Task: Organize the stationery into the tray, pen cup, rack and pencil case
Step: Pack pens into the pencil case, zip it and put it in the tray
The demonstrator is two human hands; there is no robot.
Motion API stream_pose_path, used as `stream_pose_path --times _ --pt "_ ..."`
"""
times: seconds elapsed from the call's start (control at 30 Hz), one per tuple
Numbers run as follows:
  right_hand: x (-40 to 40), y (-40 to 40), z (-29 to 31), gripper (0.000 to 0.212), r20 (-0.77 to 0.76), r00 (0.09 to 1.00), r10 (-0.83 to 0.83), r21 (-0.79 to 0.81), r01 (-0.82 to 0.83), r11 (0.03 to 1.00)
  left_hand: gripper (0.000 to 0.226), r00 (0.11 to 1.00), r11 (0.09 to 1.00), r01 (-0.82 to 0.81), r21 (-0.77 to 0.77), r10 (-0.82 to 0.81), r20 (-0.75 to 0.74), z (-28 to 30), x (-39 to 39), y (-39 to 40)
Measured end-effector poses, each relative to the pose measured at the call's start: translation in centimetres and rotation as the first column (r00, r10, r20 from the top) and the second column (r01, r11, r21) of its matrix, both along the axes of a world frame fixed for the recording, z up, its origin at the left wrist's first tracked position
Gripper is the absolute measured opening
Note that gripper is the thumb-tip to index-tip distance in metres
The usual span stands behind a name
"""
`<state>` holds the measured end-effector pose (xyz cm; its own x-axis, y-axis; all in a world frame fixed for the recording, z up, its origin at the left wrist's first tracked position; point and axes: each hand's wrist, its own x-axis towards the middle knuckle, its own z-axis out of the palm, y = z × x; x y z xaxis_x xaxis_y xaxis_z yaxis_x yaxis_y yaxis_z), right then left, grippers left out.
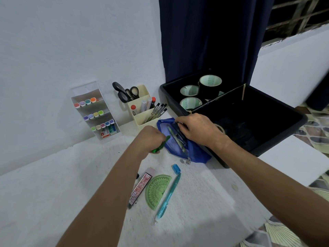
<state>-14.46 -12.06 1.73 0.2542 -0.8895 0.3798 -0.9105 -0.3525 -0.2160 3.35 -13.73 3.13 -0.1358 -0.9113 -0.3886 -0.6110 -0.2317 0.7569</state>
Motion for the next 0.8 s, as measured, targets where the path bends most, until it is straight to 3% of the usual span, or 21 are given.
stream_pose_path --times 0.2,0.33,0.63,0.8 --pt "0.1 0.1 0.0 0.026 -0.012 1.0 0.001 -0.001 -0.001 1.0 0.02 0.922 0.95 -0.312 0.029 0.31 -0.232 -2.5 -3.0 -1.1" --pt "0.1 0.1 -0.1 0.024 -0.017 1.0 0.006 -0.017 -0.006 1.0 0.014 0.838 0.909 -0.407 0.089 0.41 -0.359 -2.8 -4.9 -0.9" --pt "0.1 0.1 0.0 0.023 -0.01 1.0 0.008 -0.013 -0.008 1.0 0.017 0.797 0.914 -0.329 0.24 0.404 -0.449 -2.8 -5.2 -0.1" --pt "0.0 0.0 0.0 0.024 -0.007 1.0 0.006 -0.007 -0.006 1.0 0.012 0.942 0.962 -0.2 0.184 0.241 -0.235 -2.7 -4.4 0.5"
